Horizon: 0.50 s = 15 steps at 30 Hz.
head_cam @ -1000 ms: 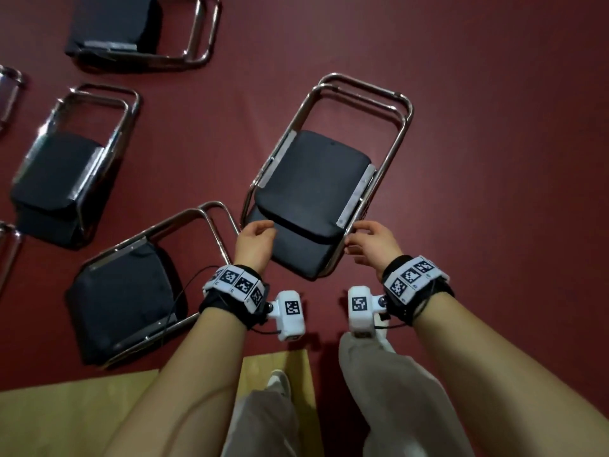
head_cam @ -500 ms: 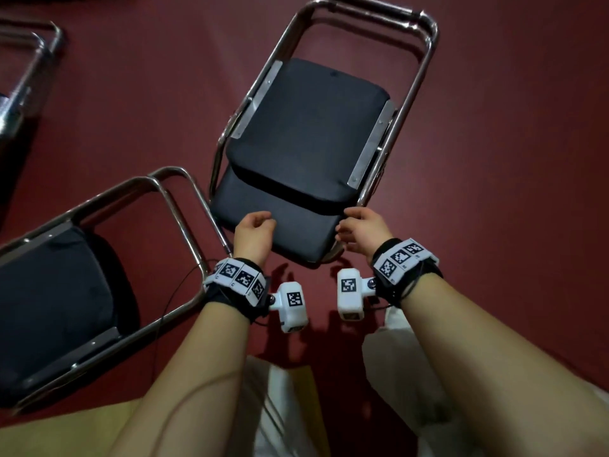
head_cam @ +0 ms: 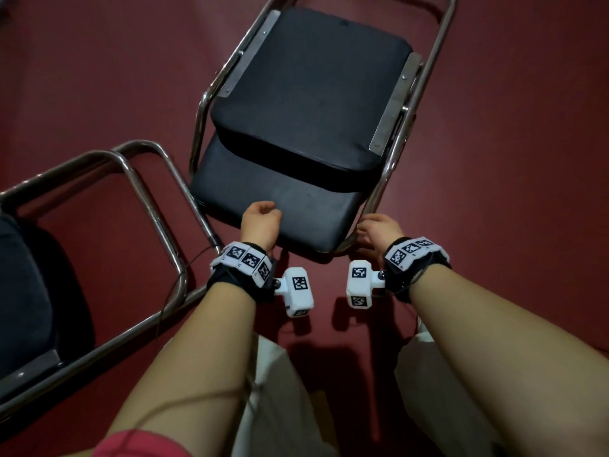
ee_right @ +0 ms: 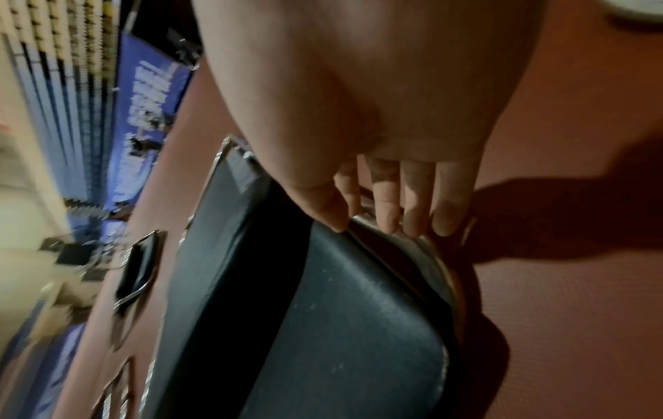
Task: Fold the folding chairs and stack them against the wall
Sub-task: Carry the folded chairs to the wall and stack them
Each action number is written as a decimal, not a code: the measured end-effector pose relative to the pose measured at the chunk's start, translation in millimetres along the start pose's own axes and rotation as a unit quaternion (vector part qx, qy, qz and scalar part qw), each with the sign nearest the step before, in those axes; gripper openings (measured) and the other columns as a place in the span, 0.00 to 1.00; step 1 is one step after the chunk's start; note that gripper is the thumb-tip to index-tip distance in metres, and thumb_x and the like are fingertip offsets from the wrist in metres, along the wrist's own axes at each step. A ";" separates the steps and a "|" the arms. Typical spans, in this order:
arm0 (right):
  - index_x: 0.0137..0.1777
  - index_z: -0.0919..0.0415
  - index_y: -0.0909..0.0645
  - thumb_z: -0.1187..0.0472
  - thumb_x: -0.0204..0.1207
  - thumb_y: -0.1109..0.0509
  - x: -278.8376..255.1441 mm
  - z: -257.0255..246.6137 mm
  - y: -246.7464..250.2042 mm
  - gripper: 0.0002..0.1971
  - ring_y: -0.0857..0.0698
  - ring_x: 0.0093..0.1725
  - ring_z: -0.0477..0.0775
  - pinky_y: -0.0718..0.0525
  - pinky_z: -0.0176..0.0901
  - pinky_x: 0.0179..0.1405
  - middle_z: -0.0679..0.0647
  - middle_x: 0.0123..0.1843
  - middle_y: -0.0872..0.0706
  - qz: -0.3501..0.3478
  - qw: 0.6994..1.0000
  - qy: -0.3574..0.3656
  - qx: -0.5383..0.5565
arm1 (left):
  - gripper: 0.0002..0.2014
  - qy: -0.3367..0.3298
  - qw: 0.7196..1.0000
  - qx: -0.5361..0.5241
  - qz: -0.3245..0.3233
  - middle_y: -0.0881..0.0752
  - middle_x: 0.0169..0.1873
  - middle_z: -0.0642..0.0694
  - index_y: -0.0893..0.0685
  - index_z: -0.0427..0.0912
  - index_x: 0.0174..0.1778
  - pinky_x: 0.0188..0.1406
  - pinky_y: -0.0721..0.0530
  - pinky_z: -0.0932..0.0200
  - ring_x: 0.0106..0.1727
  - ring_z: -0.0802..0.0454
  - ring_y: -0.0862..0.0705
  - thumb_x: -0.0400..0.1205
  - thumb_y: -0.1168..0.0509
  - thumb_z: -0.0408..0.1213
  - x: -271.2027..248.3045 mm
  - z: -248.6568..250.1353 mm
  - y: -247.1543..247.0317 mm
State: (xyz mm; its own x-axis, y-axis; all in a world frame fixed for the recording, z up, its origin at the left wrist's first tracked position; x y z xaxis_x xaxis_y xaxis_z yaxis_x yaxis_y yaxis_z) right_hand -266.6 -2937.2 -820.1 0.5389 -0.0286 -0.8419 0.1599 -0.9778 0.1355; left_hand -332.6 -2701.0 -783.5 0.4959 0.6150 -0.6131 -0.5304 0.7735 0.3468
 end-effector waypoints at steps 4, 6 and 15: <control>0.59 0.60 0.19 0.63 0.83 0.38 7.2 15.4 -4.4 0.09 0.16 0.43 0.58 0.14 0.52 0.42 0.64 0.57 0.15 0.009 0.994 -0.071 0.080 | 0.12 0.064 0.998 -0.012 -0.013 0.13 0.47 0.38 0.15 0.43 0.56 0.45 0.15 0.46 0.43 0.43 0.17 0.77 0.33 0.32 6.8 -26.7 11.8; 0.76 0.67 0.27 0.62 0.89 0.44 2.0 16.3 -5.7 0.19 0.18 0.69 0.63 0.19 0.54 0.67 0.66 0.75 0.22 0.035 0.988 -0.092 0.120 | 0.15 0.093 0.995 -0.029 -0.014 0.15 0.40 0.40 0.15 0.40 0.57 0.38 0.20 0.48 0.40 0.43 0.18 0.74 0.33 0.33 7.8 -38.9 18.6; 0.80 0.57 0.40 0.50 0.89 0.61 15.1 40.6 -43.9 0.24 0.20 0.60 0.60 0.19 0.44 0.44 0.61 0.78 0.31 -0.049 0.992 -0.053 0.103 | 0.09 0.128 0.989 -0.074 -0.024 0.22 0.31 0.49 0.18 0.47 0.54 0.37 0.22 0.56 0.25 0.54 0.27 0.82 0.37 0.32 0.7 -34.6 47.8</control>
State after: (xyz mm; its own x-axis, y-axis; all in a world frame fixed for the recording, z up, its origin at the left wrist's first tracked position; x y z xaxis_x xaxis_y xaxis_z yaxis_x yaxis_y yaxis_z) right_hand -299.1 -2903.2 -859.9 0.4379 0.0581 -0.8971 0.0295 -0.9983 -0.0503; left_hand -381.4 -2668.8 -791.9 0.3438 0.5044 -0.7921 -0.6142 0.7588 0.2166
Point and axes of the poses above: each hand's wrist, its own x-axis towards the middle knuckle, its own y-axis out of the back of the hand, z = x × y, the point moved 5 cm from there along x, towards the middle knuckle
